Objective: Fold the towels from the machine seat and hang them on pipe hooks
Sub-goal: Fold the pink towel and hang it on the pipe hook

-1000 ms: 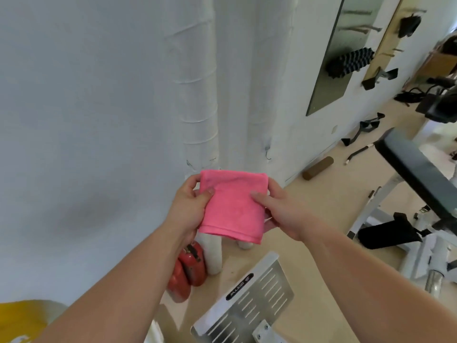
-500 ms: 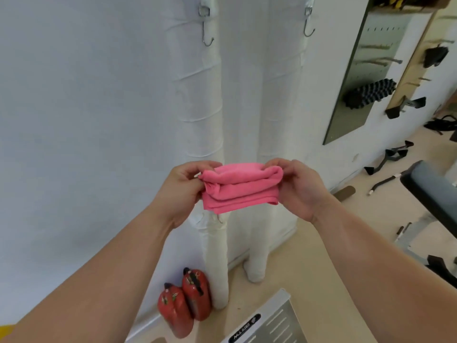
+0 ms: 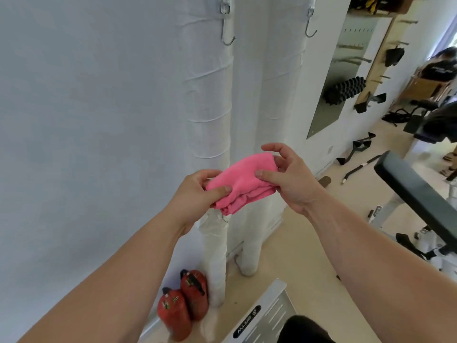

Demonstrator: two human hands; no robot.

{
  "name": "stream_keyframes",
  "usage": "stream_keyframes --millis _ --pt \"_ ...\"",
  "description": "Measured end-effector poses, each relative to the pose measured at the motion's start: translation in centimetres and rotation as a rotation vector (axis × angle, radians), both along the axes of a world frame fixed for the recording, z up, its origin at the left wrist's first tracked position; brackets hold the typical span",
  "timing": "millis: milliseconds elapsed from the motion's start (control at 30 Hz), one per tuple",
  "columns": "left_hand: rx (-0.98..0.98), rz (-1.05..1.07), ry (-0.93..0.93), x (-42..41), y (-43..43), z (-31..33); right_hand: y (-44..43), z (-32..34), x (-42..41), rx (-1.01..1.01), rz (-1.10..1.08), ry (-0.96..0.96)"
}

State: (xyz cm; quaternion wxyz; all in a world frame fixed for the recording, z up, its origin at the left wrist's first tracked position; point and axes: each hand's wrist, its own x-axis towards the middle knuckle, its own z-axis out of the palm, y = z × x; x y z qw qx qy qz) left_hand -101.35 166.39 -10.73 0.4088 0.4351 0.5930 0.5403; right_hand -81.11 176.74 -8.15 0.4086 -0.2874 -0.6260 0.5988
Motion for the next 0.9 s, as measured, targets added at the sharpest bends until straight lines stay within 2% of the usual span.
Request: stream_keyframes --millis 267,567,733,900 --pt "-0.014 -0.079 -0.029 -0.7 -0.7 1.4 -0.3 1.5 -1.3 0.077 0.006 -0.018" --pt "0.189 0.242 -0.027 -1.6 -0.4 2.2 2.4 3.0 -2.8 0.170 0.205 -0.169" --pt "0.255 0.375 -0.040 -0.6 2.6 2.9 7.5 3.4 -2.4 0.343 0.259 -0.284" --pt "0.356 0.464 0.036 4.3 9.5 5.1 16.5 5.6 1.1 0.387 0.296 -0.158"
